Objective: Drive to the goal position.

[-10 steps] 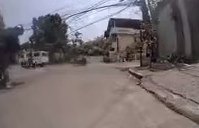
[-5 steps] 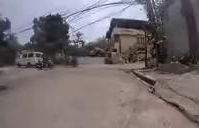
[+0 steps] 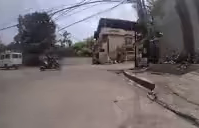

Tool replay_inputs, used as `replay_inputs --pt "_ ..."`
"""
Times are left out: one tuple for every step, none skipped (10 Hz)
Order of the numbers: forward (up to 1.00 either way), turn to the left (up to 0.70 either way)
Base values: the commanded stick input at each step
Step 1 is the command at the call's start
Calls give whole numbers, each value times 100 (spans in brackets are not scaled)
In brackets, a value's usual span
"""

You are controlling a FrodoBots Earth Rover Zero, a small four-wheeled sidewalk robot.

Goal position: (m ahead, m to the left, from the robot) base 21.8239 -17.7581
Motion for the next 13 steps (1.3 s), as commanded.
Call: replay_inputs --pt "100 0" --pt "100 0" --pt "100 0" --pt "100 0" --pt "100 0" --pt "100 0" --pt "100 0" --pt "100 0" --pt "100 0" --pt "100 0" --pt "100 0" --pt "100 0" --pt "100 0"
